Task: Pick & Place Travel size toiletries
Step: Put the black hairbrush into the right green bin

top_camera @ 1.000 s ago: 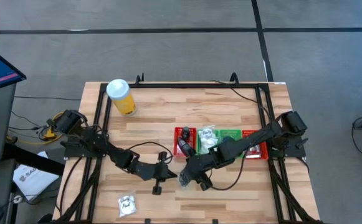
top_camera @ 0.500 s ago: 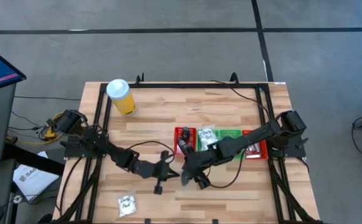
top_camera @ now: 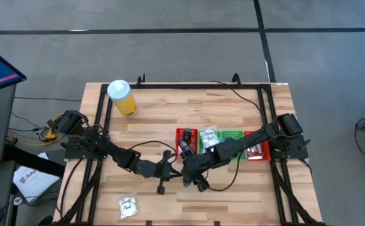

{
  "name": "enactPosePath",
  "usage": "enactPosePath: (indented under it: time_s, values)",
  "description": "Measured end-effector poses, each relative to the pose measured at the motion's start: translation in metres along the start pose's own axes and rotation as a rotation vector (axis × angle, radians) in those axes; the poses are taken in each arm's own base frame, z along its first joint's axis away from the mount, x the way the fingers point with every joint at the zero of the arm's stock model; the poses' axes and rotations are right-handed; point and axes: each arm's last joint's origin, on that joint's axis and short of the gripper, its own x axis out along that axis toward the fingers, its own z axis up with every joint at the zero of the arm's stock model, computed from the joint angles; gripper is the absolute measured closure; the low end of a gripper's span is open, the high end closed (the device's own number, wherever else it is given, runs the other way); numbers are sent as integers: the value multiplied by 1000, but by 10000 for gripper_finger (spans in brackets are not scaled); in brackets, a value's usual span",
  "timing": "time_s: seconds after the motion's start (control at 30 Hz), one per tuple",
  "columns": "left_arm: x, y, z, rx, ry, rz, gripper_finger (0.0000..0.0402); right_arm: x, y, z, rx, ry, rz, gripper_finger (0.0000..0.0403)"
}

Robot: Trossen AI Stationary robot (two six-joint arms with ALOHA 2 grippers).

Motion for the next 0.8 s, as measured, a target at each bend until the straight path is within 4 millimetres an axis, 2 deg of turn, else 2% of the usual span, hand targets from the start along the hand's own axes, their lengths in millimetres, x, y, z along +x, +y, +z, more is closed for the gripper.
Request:
enactPosePath:
  time_s: [0.13, 0.3, 0.37, 0.57, 0.8]
  values:
    - [0, 0, 0, 2, -1, 0, 401, 0, 1, -1, 0, 5, 16, 242]
    - [0, 0, 0, 2, -1, 0, 401, 0, 3, -3, 1, 24, 71, 369]
    - [0, 0, 0, 2, -1, 0, 401, 0, 3, -4, -2, 36, 80, 389]
    - [0, -1, 0, -31, 1, -3, 401, 0, 8, -5, 91, 55, 95, 335]
    - [0, -1, 0, -37, 2, -4, 401, 0, 37, -9, 44, 124, 120, 273]
